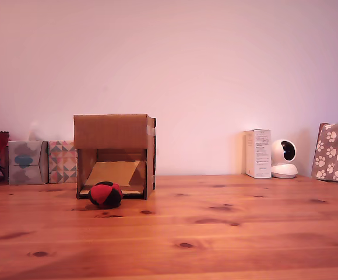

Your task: Drop the footbag into the cardboard dice tower

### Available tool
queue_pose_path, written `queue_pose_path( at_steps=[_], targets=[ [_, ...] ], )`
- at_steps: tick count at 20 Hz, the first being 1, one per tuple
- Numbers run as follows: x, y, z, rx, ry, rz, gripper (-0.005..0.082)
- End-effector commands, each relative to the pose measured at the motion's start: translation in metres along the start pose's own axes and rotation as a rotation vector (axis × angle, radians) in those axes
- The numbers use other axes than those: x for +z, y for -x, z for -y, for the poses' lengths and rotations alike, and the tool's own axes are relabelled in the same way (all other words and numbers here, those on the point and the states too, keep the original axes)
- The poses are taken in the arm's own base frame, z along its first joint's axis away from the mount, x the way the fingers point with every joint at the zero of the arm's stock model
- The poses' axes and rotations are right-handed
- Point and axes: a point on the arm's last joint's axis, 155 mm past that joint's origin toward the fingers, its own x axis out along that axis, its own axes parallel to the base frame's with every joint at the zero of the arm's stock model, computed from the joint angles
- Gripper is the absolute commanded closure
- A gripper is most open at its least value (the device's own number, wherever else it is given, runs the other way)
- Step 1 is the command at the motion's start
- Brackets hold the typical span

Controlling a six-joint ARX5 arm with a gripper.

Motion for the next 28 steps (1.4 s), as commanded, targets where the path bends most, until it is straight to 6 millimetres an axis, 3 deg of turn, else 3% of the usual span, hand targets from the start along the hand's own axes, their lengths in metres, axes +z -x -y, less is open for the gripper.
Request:
queue_pose_path(
  at_steps=[1,4,10,17,18,20,21,22,28],
  targets=[
    [0.018,-0.004,0.014,-0.05,-0.022,0.029,0.0792],
    [0.017,-0.025,0.031,-0.118,-0.059,-0.037,0.0792],
    [-0.023,-0.076,0.049,-0.182,-0.101,-0.216,0.0792],
    [-0.053,-0.124,0.046,-0.186,-0.096,-0.3,0.0774],
    [-0.056,-0.128,0.045,-0.185,-0.098,-0.306,0.0647],
    [-0.061,-0.139,0.043,-0.185,-0.106,-0.313,0.0078],
    [-0.064,-0.144,0.042,-0.181,-0.126,-0.321,-0.0017],
    [-0.064,-0.149,0.039,-0.169,-0.138,-0.319,0.0041],
    [-0.075,-0.181,0.032,-0.155,-0.166,-0.352,0.0047]
  ],
)
